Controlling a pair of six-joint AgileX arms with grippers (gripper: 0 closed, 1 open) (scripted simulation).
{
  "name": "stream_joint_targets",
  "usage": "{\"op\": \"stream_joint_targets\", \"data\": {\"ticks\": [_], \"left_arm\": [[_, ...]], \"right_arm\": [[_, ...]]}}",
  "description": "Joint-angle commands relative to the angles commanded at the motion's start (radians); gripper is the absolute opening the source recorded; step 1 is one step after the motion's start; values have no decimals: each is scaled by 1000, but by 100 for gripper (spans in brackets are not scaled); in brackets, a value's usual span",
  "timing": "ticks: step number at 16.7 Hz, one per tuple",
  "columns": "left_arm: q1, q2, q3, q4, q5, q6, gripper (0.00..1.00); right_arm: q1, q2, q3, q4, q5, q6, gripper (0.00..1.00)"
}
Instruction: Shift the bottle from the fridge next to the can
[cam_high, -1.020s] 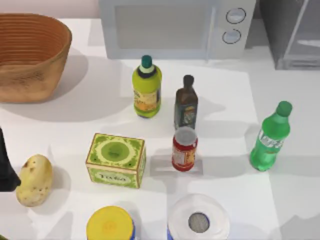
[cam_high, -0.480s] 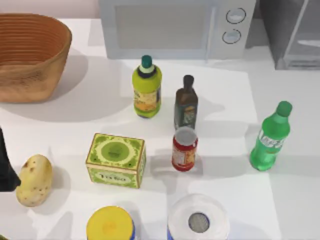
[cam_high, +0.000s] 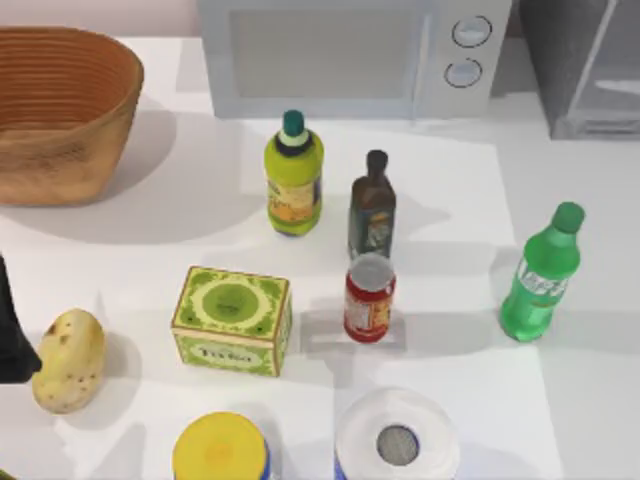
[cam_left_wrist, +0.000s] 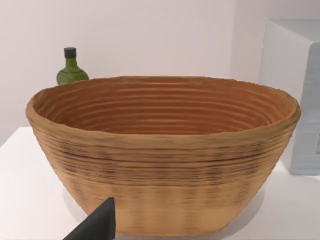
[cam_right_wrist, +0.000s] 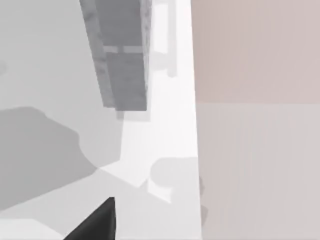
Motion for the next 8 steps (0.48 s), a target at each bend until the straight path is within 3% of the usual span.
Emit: {"op": "stream_joint_targets", "data": {"ticks": [4, 8], "left_arm": [[0, 0, 0, 0, 0, 0, 100], [0, 0, 0, 0, 0, 0, 100]], "right_arm": [[45, 4, -2, 59, 6, 65, 100], [196, 12, -7, 260, 40, 298, 100]]}}
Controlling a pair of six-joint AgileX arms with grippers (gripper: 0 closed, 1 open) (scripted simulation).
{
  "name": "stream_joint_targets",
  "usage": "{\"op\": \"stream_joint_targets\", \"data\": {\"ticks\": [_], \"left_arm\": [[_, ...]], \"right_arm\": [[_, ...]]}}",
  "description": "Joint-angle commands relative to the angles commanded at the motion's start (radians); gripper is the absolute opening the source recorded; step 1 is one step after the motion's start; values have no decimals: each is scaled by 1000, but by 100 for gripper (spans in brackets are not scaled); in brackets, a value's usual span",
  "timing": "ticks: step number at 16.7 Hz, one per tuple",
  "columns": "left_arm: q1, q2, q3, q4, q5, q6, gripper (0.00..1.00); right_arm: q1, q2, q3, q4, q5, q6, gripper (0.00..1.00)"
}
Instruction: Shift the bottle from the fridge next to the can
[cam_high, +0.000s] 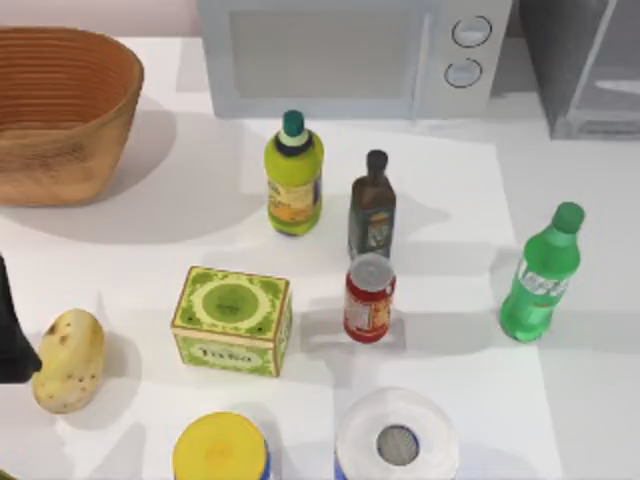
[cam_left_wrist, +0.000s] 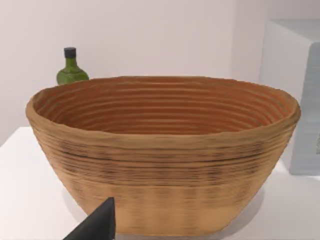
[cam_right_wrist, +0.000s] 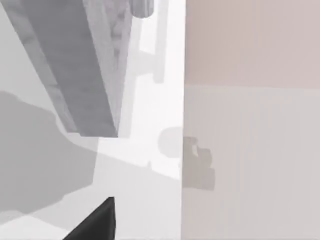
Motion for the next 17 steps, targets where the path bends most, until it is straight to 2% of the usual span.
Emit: {"op": "stream_joint_targets", "data": {"ticks": [7, 10, 13, 17], "left_arm": [[0, 0, 0, 0, 0, 0, 100], [0, 0, 0, 0, 0, 0, 100], [0, 0, 0, 0, 0, 0, 100], [0, 0, 0, 0, 0, 0, 100]], "right_arm": [[383, 10, -13, 520, 99, 670, 100], [534, 12, -18, 731, 137, 908, 100], [644, 11, -22, 871, 164, 1052, 100], [684, 9, -22, 918, 174, 1100, 100]]}}
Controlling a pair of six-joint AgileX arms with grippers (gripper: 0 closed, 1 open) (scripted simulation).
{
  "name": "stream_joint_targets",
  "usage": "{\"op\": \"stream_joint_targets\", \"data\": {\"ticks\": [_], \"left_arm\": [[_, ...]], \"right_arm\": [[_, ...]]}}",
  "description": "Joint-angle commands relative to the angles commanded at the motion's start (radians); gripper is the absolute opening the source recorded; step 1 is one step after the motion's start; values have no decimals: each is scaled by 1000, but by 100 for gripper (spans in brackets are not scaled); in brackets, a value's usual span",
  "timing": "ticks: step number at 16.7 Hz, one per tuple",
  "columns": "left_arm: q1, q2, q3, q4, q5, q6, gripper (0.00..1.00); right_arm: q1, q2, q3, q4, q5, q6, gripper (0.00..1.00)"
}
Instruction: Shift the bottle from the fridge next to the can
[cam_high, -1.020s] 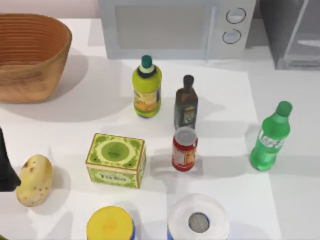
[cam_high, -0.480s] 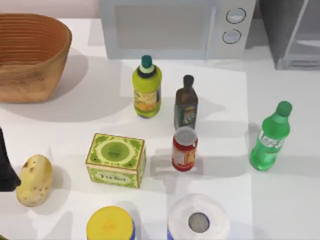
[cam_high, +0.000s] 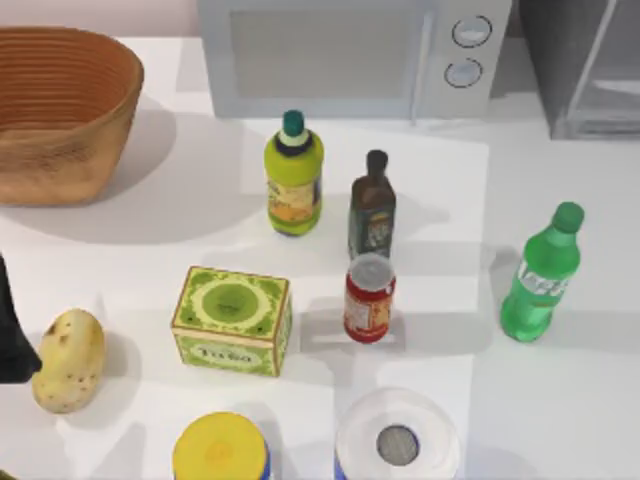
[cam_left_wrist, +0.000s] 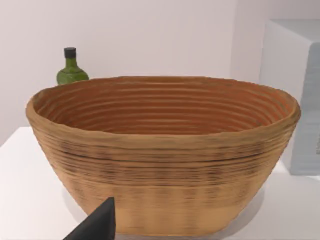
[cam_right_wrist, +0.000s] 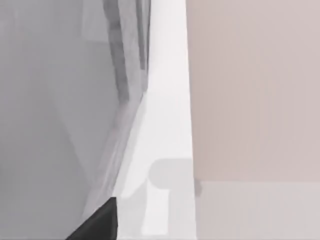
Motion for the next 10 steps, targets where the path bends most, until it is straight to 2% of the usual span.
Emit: {"op": "stream_joint_targets", "data": {"ticks": [5, 7, 10], "left_arm": [[0, 0, 0, 0, 0, 0, 100], [0, 0, 0, 0, 0, 0, 100], [0, 0, 0, 0, 0, 0, 100]], "right_arm": [[3, -5, -14, 8, 12, 10, 100], [57, -10, -42, 33, 67, 62, 100], [195, -45, -89, 93, 202, 192, 100]]}}
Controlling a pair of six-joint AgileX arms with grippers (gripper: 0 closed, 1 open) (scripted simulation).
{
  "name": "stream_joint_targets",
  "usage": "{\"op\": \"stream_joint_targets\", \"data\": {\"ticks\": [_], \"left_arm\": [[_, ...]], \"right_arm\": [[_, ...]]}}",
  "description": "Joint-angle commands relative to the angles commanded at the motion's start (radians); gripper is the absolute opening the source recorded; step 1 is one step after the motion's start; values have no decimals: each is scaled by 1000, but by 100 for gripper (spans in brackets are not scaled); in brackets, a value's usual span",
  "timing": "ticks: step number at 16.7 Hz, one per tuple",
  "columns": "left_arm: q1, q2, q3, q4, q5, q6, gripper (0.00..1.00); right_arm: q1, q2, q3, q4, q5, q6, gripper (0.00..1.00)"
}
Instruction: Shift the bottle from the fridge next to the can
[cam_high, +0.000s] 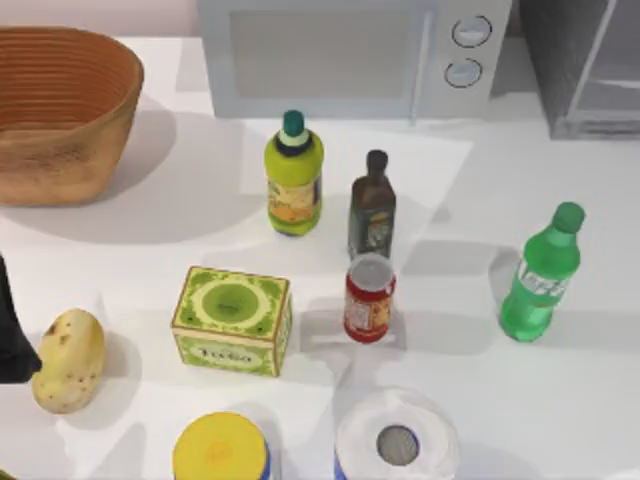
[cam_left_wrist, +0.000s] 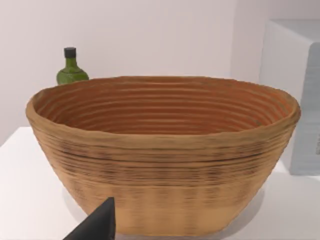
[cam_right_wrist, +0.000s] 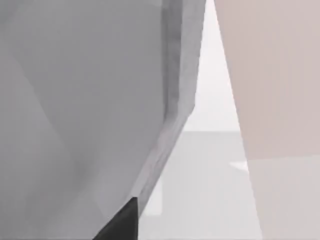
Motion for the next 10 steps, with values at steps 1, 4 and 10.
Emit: {"op": "stream_joint_targets", "data": {"ticks": [1, 4, 10], "left_arm": [[0, 0, 0, 0, 0, 0, 100], [0, 0, 0, 0, 0, 0, 100], [0, 0, 0, 0, 0, 0, 100]], "right_arm": [[58, -17, -13, 24, 42, 35, 100], [291, -62, -45, 89, 173, 116, 100], [664, -116, -179, 191, 476, 379, 100]]}}
